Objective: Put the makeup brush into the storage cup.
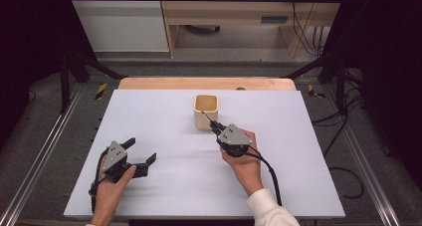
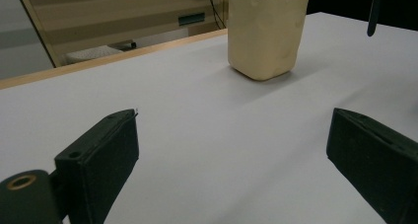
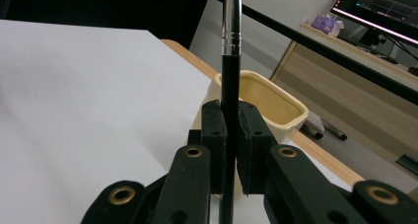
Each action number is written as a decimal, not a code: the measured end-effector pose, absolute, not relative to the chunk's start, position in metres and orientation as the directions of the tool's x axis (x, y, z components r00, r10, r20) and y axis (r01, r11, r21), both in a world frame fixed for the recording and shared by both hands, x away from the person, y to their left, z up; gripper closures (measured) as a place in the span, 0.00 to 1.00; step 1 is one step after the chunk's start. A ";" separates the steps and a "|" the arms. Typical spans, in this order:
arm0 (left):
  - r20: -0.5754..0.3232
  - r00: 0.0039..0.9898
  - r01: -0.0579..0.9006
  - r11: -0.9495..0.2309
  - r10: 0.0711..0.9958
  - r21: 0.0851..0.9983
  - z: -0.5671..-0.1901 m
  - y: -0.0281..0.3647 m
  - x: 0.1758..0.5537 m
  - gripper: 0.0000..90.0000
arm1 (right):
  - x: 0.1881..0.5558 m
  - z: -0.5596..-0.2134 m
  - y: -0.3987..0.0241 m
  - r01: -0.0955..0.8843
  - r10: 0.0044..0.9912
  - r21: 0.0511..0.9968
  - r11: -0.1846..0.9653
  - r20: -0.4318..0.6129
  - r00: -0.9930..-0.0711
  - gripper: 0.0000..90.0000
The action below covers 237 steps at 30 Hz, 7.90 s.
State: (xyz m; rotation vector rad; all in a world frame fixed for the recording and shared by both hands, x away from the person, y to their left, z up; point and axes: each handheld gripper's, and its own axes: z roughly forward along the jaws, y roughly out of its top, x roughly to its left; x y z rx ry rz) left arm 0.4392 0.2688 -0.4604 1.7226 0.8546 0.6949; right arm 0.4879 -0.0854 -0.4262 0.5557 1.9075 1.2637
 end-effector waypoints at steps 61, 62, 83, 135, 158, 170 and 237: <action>0.044 0.582 0.164 -0.170 0.812 0.972 -0.457 0.269 0.435 0.05 | 0.512 -0.379 -0.062 -0.093 0.800 0.964 0.249 -0.258 -0.542 0.93; 0.043 0.582 0.165 -0.169 0.812 0.972 -0.457 0.269 0.435 0.05 | 0.513 -0.379 -0.062 -0.090 0.800 0.965 0.245 -0.253 -0.543 0.93; 0.049 0.584 0.144 -0.163 0.810 0.976 -0.456 0.270 0.434 0.04 | 0.524 -0.370 -0.060 -0.072 0.809 0.972 0.222 -0.225 -0.543 0.93; 0.051 0.582 0.131 -0.156 0.811 0.979 -0.456 0.273 0.433 0.04 | 0.576 -0.375 -0.051 -0.057 0.836 0.984 0.166 -0.171 -0.522 0.93; 0.055 0.587 0.129 -0.159 0.808 0.979 -0.456 0.270 0.433 0.04 | 0.584 -0.386 -0.049 -0.038 0.838 0.985 0.170 -0.165 -0.520 0.93; 0.053 0.586 0.126 -0.155 0.808 0.980 -0.456 0.270 0.433 0.04 | 0.584 -0.392 -0.048 -0.023 0.834 0.983 0.180 -0.165 -0.527 0.93; 0.053 0.578 0.124 -0.151 0.814 0.981 -0.455 0.274 0.433 0.04 | 0.570 -0.410 -0.052 0.052 0.810 0.973 0.223 -0.156 -0.565 0.76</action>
